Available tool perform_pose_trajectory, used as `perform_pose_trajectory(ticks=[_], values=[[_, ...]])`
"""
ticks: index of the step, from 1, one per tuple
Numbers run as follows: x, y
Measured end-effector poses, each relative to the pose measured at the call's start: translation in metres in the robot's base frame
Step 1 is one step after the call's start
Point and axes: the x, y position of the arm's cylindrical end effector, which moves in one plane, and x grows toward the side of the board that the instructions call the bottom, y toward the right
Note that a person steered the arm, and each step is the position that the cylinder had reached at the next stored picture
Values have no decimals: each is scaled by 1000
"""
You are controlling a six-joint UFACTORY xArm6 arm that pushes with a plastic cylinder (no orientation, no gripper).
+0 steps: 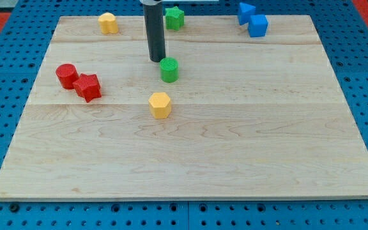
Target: Move the red star towards the bottom of the board
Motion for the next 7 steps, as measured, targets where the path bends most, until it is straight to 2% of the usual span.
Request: perform_pose_trajectory(ticks=[2,3,4,5,7], values=[[1,-19],[19,-35],[22,-94],[55,-126],[142,-126]])
